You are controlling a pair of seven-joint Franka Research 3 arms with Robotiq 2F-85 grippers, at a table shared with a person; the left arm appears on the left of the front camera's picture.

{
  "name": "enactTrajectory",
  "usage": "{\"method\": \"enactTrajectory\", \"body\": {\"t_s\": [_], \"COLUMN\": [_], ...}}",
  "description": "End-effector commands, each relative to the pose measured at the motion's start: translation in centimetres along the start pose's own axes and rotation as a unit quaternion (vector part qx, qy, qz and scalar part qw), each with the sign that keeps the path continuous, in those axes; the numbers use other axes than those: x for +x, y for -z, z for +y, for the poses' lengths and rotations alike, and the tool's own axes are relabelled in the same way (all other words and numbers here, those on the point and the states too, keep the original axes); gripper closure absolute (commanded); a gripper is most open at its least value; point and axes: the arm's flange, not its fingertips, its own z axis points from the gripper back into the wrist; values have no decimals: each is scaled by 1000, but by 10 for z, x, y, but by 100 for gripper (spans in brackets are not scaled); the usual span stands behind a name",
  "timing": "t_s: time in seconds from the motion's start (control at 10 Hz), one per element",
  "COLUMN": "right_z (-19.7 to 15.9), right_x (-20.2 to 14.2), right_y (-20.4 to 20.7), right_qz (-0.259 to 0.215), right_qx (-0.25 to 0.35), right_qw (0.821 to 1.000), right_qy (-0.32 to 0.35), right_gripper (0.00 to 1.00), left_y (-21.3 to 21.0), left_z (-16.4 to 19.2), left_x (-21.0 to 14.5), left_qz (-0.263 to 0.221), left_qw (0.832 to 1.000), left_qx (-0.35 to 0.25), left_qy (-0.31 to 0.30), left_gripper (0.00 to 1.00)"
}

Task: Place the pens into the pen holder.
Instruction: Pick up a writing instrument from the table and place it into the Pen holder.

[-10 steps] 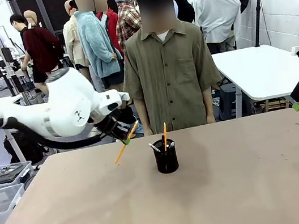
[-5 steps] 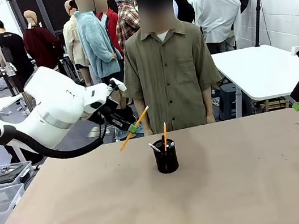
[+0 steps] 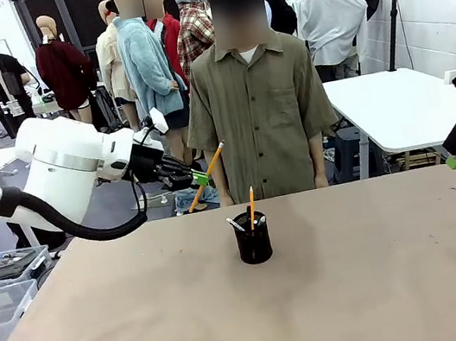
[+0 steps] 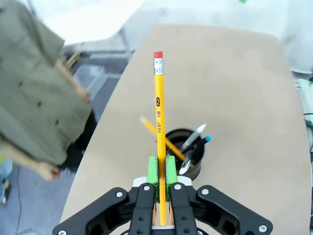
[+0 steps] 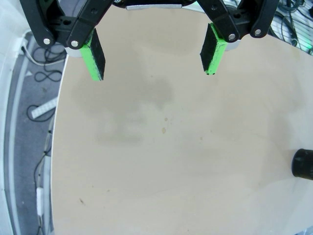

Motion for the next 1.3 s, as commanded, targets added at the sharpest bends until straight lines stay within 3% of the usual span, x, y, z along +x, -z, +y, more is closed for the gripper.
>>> {"method": "enactTrajectory", "body": {"t_s": [0.0, 0.1, 0.6, 1.2], "right_z": [1, 1, 1, 1], "right_x": [-2, -2, -2, -2], "right_y": [4, 4, 4, 4], "right_qz": [-2, -2, -2, -2], "right_qx": [-13, -13, -13, -13], "right_qw": [1000, 1000, 1000, 1000], "right_qy": [0, 0, 0, 0], "right_gripper": [2, 2, 2, 2], "left_y": [6, 11, 46, 96], "left_z": [10, 15, 34, 39], "left_x": [-17, -17, -19, -30], "left_qz": [-62, -88, -197, -220], "left_qw": [996, 993, 973, 964], "left_qx": [-67, -80, -101, -128], "left_qy": [8, -3, 65, 75], "left_gripper": [100, 100, 100, 100]}}
